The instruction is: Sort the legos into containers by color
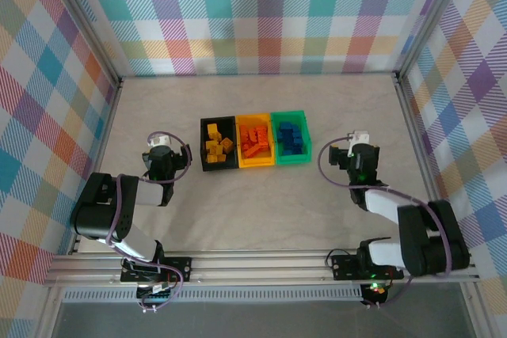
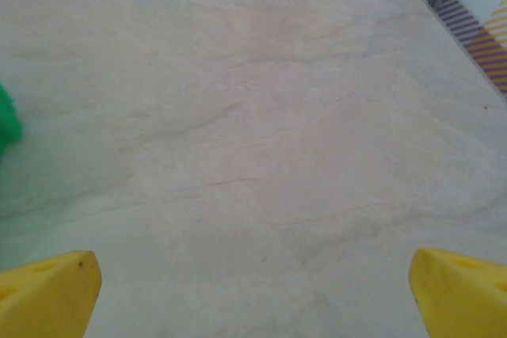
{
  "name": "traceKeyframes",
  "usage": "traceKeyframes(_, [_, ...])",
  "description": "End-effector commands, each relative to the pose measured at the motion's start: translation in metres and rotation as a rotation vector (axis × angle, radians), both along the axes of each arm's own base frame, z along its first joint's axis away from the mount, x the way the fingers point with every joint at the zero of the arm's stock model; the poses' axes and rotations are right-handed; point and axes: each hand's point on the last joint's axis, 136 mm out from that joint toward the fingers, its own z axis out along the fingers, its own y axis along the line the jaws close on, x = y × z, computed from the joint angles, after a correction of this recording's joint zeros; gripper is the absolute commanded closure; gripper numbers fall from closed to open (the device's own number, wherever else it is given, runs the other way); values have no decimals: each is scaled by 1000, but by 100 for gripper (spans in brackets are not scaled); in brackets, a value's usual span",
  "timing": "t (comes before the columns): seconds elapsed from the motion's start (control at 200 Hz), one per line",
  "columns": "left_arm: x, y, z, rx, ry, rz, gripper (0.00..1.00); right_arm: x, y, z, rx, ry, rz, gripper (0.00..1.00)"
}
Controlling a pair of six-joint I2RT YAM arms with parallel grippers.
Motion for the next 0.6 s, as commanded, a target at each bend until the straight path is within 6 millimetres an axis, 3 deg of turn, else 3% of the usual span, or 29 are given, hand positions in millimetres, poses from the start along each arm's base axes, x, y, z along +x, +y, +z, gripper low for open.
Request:
traceKeyframes(0.0, [6,3,15,8,-57,11,0,25,5,14,91,-130,68,0])
traceKeyframes(0.045, [6,3,15,8,-56,11,0,27,10,1,97,-120,103,0])
traceKeyframes(0.125, [6,3,15,9,-57,10,0,31,9,-2,117,-78,112,0])
traceKeyframes(0.595, [7,3,14,10,-54,10,0,31,0,1,137,-100,70,0])
